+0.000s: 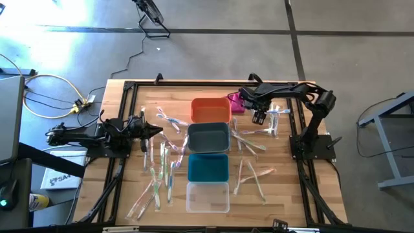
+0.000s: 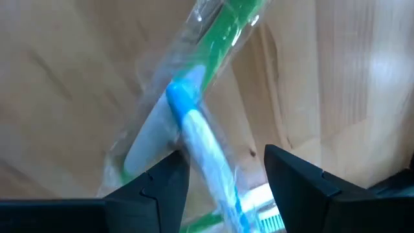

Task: Pick & Place Toothbrushes
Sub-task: Put the blue toothbrush into the orange bin

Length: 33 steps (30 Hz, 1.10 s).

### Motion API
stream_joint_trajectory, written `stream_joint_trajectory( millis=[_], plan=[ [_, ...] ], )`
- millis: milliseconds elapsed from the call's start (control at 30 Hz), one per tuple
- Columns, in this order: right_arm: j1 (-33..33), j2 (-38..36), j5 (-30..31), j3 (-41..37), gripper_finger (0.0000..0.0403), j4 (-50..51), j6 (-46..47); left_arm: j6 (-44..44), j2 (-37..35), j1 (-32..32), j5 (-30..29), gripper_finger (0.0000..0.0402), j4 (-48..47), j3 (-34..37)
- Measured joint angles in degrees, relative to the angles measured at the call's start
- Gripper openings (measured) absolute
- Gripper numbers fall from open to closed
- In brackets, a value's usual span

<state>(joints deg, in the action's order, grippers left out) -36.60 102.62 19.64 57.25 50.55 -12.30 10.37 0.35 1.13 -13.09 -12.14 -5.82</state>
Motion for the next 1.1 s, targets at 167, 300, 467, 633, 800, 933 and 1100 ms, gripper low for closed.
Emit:
stream_joint_trajectory(
  millis=[167, 300, 467, 633, 800, 933, 1100],
  plan=[
    [0.11, 0.28, -0.03, 0.0, 0.0163, -0.62, -1.42, 0.0, -0.01, 0.0, -0.01, 0.0006, -0.02, 0.02],
    [0.07, 0.29, -0.03, 0.0, 0.0121, -1.07, -1.48, 0.0, 0.01, 0.0, -0.01, 0.0006, -0.02, 0.05],
    [0.07, 0.29, -0.03, 0.0, 0.0059, -1.12, -1.48, 0.02, -0.01, 0.0, -0.01, 0.0006, -0.02, 0.07],
    [0.09, 0.31, -0.03, 0.0, 0.0018, -0.96, -1.5, 0.03, 0.01, 0.0, -0.01, 0.0006, -0.02, 0.07],
    [0.1, 0.31, -0.04, 0.0, 0.0029, 0.48, -1.42, 0.02, 0.0, 0.0, -0.01, 0.0006, -0.02, 0.07],
    [0.62, 0.31, -0.03, 0.0, 0.0019, 1.76, -1.08, 0.02, 0.0, 0.02, -0.01, 0.0006, -0.02, 0.09],
    [1.98, -0.23, 1.06, 0.06, 0.0019, 2.01, -1.0, 0.02, 0.01, 0.02, -0.01, 0.0006, -0.02, 0.11]
  ],
)
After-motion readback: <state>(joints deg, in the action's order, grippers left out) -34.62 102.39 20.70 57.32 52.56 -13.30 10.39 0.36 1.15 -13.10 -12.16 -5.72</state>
